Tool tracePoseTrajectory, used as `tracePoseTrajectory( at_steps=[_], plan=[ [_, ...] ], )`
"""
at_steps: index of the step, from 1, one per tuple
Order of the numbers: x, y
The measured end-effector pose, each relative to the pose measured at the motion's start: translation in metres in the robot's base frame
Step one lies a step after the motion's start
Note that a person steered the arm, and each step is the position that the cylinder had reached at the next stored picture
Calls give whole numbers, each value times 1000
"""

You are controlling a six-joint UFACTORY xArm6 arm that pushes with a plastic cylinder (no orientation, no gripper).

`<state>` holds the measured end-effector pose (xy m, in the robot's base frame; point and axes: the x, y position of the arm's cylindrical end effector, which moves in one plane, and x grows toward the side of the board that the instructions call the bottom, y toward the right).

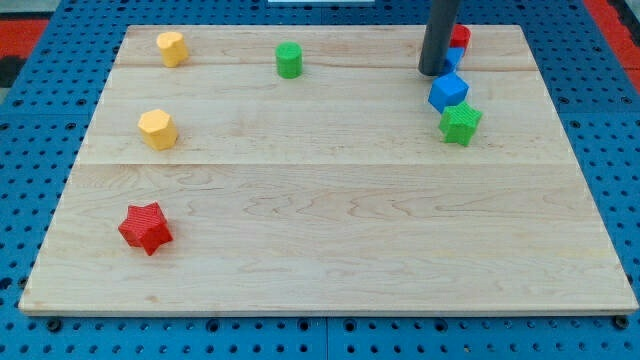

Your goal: Place the yellow hexagon below the green star

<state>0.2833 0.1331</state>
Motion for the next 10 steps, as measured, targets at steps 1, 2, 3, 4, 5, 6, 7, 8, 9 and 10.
tracePoseTrajectory(
  at_steps=[1, 2, 3, 4, 5, 6, 7, 8, 9, 10],
  plan=[
    [4, -77],
    [14, -179],
    [34, -290],
    [60, -385],
    [88, -408],
    [110, -372],
    [111, -316],
    [111, -301],
    [111, -301],
    [111, -304]
  ],
)
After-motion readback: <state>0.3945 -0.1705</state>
